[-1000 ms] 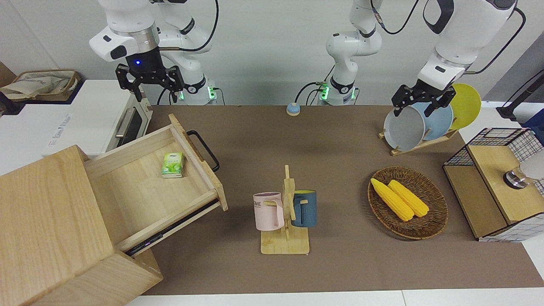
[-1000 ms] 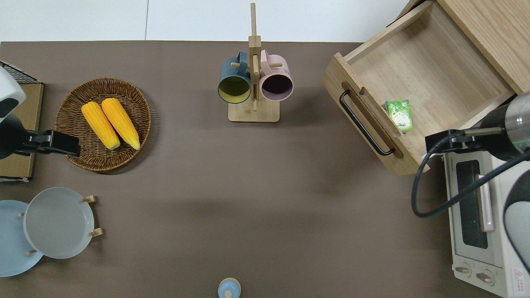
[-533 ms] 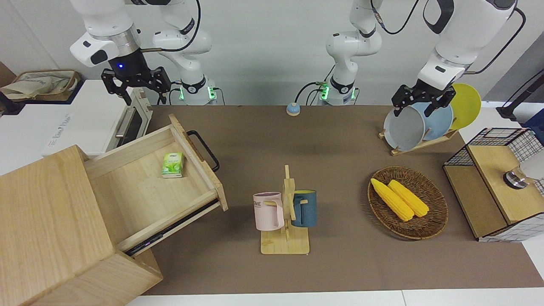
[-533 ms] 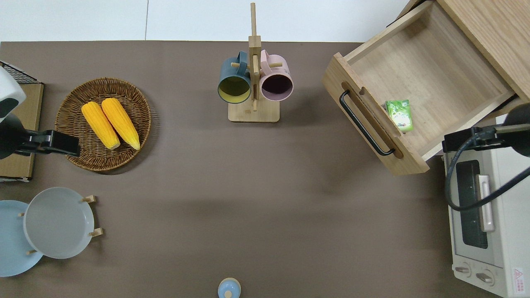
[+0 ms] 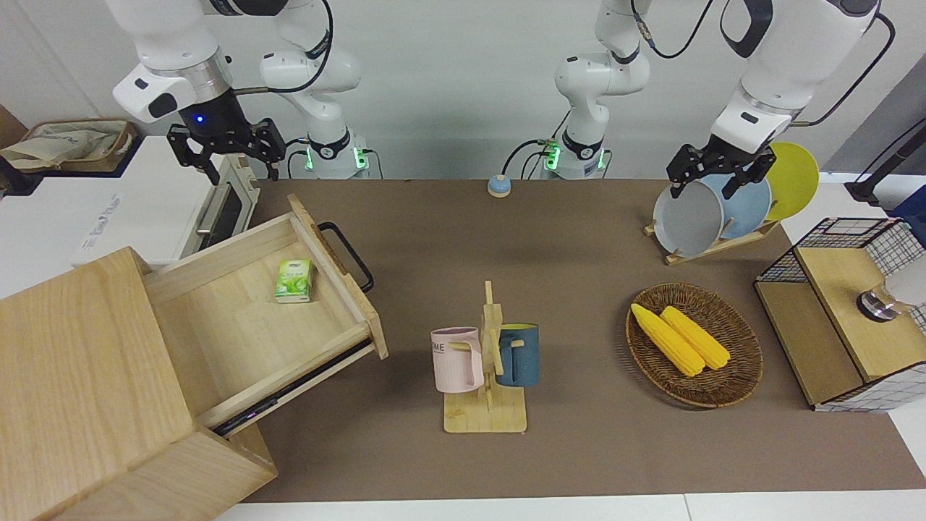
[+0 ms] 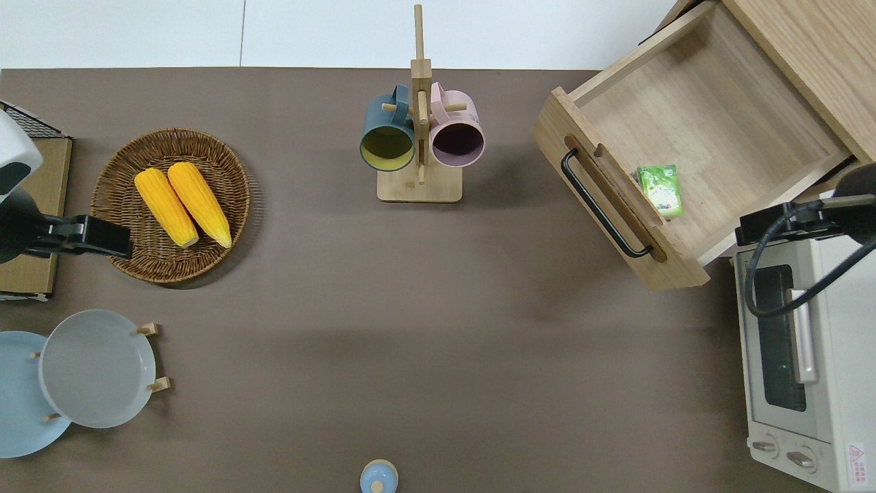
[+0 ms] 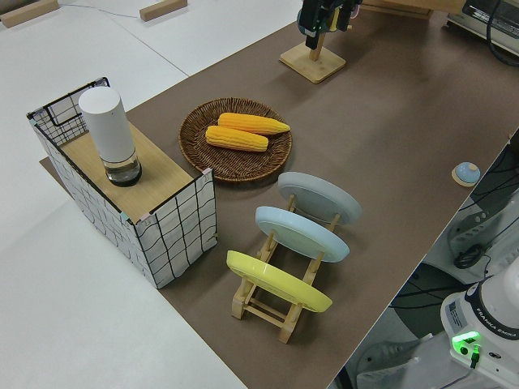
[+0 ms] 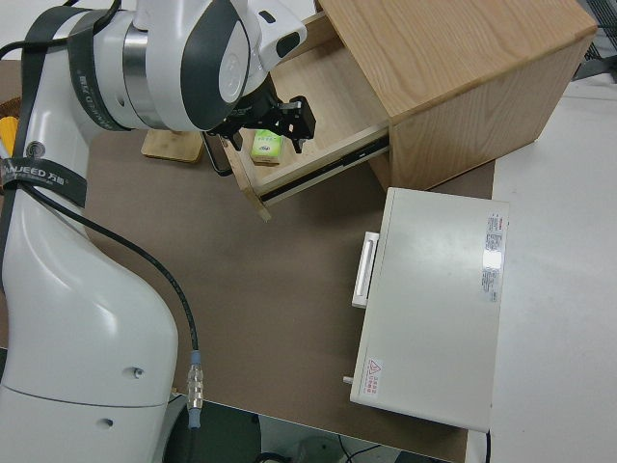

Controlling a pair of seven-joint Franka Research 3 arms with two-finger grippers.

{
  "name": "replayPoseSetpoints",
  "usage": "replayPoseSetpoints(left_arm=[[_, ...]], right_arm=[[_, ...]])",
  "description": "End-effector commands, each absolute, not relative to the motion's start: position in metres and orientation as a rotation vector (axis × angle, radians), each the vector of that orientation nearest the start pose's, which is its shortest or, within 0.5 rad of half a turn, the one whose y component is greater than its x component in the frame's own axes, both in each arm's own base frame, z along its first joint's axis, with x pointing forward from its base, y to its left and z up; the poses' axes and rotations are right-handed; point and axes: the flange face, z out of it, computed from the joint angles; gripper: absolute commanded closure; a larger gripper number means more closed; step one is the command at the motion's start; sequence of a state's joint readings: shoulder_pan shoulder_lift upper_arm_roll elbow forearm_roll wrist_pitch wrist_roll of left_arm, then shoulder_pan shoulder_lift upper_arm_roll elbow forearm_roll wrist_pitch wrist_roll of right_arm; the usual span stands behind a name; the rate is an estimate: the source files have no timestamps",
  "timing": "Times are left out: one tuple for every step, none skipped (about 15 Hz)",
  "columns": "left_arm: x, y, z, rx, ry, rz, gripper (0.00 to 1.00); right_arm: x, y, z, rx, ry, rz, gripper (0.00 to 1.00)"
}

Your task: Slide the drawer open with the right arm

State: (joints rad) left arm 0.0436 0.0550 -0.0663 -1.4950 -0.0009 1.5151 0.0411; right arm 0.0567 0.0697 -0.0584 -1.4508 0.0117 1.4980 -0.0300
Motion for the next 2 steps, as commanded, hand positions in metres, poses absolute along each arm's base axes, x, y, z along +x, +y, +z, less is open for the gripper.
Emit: replayPoseSetpoints(left_arm=[[0.5629,-0.0135,0.6302,-3.126,0.092,0.06,0.01],[0.5629,-0.0135,0.6295,-3.126,0.092,0.062,0.01]], right_arm=[[0.5708,-0.0071,0.6351,-3.117,0.024,0.019,0.011],[0.571,-0.0071,0.6359,-3.117,0.033,0.014,0.011]])
